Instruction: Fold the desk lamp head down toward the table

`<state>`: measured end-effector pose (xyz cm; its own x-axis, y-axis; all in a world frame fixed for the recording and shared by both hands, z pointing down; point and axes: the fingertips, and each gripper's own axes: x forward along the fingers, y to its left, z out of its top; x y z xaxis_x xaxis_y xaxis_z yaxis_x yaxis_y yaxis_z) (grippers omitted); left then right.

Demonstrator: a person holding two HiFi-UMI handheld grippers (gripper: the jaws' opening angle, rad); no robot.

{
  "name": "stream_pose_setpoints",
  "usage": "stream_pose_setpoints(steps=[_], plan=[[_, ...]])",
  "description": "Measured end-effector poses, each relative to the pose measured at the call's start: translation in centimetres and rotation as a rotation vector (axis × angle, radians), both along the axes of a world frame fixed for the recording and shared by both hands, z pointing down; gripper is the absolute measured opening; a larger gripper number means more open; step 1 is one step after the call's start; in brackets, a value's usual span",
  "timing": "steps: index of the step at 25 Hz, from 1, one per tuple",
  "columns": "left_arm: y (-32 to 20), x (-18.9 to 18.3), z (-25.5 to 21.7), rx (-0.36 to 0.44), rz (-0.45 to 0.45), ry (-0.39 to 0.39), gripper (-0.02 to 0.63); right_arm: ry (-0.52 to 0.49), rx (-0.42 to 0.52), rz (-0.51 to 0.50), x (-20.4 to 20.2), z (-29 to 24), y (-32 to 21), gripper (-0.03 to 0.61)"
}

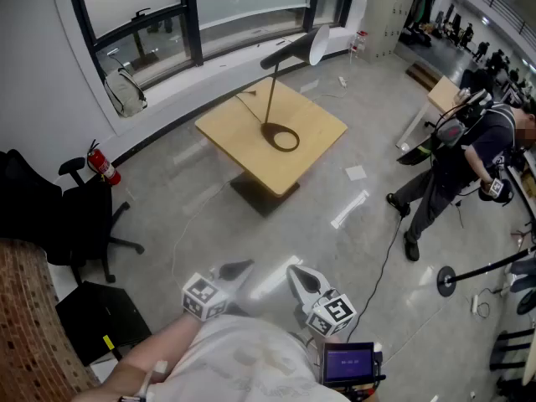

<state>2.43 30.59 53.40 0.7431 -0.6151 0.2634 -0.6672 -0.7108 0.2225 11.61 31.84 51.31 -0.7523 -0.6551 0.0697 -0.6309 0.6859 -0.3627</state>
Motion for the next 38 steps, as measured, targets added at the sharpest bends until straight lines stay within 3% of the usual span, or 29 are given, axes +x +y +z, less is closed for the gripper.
stream_pose_setpoints(steps=[4, 7, 10, 20, 30, 38], plan=[[2.2, 1.0, 0.5, -0.017, -0.013, 0.000, 0.002, -0.006, -0.002, -0.014, 0.9, 0.1, 1.7, 0.014], [3.0, 1.1, 0.6, -0.015, -0.019, -0.013, 0.002, -0.057, 0.044, 0.045, 2.1, -1.1, 1.9, 0.017], [3.3, 0.9, 0.2, -0.005, -0.038, -0.020, 0.002, -0.010, 0.077, 0.068, 2.5, -1.1, 2.0, 0.026], [4.5, -0.4, -0.5, 0.014, -0.101, -0.029, 0.002, 0.049, 0.075, -0.006, 0.9, -0.7, 2.6, 0.028], [4.0, -3.5, 0.8, -0.009, -0.181, -0.026, 0.002, 0.047, 0.071, -0.055, -1.1, -0.5, 1.2, 0.014], [1.1, -5.6, 0.5, -0.004, -0.169, -0.018, 0.002, 0.050, 0.043, -0.032, -3.0, -0.2, -1.6, 0.014]])
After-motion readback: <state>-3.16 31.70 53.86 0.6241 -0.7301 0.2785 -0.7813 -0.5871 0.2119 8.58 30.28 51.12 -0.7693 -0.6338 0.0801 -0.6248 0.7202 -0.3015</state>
